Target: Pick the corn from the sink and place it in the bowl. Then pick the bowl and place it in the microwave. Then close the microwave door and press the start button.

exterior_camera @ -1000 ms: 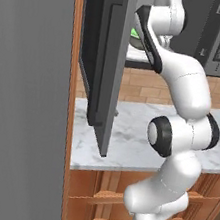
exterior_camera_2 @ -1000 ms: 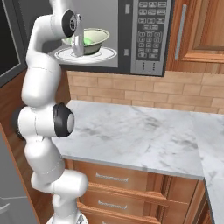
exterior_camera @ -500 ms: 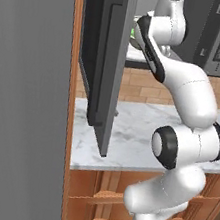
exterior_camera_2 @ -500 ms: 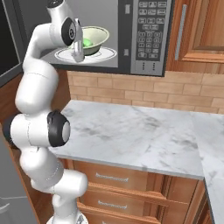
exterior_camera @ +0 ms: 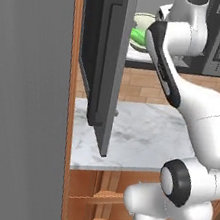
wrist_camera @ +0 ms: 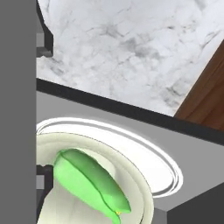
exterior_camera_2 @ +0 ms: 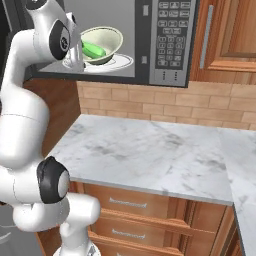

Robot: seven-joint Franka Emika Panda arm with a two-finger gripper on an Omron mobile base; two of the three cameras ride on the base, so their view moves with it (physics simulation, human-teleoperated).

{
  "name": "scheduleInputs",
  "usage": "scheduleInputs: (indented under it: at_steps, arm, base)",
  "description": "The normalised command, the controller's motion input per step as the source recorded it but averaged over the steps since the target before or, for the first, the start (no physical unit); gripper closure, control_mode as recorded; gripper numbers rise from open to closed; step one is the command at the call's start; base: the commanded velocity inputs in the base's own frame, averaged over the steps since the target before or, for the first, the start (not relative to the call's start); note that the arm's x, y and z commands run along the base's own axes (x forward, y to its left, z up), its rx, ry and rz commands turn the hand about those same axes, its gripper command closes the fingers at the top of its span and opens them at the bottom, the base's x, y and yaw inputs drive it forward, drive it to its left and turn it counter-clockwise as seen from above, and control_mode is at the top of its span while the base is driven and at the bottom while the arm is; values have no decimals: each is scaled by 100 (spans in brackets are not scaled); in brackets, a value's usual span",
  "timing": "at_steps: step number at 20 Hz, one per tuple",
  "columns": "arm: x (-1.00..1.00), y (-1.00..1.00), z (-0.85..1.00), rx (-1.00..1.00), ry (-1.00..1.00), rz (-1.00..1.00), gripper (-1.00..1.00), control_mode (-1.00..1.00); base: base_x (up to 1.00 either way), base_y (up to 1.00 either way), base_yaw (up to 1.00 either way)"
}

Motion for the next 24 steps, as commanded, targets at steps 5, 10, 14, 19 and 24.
scheduleInputs:
  at_steps: [5,10,14,19,24]
  arm:
    - [-94,6,-7,3,0,8,-100,-100]
    - [-51,-4,-11,10,-1,4,-100,-100]
    - [-4,0,-5,0,0,0,-100,-100]
    - [-34,0,-10,3,2,0,-100,-100]
    - [-73,-20,-9,26,0,0,-100,-100]
  base:
    - [0,0,0]
    - [0,0,0]
    - [0,0,0]
    - [0,0,0]
    - [0,0,0]
